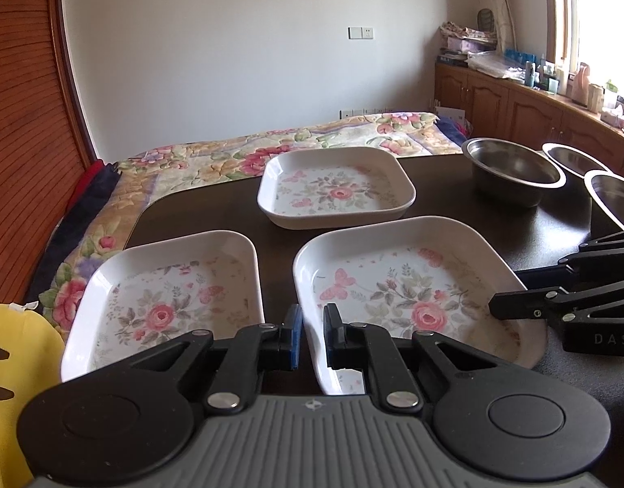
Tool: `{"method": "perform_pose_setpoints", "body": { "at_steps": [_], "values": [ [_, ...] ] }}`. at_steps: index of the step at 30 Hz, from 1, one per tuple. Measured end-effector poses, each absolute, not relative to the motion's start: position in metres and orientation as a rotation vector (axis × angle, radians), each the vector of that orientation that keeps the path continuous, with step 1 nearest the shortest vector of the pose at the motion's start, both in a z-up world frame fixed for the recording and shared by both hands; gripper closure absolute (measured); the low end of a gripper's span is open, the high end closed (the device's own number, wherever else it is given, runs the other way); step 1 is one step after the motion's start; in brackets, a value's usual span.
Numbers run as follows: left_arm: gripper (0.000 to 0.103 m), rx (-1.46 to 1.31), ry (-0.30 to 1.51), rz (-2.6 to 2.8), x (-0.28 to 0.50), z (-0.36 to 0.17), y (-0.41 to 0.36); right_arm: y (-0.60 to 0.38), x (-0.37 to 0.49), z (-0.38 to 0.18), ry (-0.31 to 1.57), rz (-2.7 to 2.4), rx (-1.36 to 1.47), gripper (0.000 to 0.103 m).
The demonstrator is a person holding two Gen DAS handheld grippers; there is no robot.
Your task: Organize plates and bowls
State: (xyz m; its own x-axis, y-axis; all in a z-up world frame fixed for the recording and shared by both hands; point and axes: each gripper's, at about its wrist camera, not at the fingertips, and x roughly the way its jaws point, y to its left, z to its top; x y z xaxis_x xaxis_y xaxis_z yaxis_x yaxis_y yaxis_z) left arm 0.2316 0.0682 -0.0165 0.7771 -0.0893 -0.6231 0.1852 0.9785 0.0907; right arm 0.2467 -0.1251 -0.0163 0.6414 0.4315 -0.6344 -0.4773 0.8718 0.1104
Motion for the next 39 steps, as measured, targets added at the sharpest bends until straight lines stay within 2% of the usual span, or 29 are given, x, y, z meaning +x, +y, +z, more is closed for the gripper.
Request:
{"method": "perform_pose_setpoints", "body": {
  "at_steps": [16,21,39],
  "values": [
    [0.09,0.142,0.693,-0.16,0.231,-0.026,0.065,-0.127,0.247,-0.017,0.698,0.519,-0.026,0.078],
    [0.091,0.103,0.693,-0.159,0.227,-0.026,0.068,-0.128,0.249,-0.016,0.706,0.507,0.016,0.081],
    [0.091,0.035,0.632,-0.187,0.171,-0.009,0.073,-0.14,0.215,-0.004,0.649,0.527,0.041,0.082]
  ]
}}
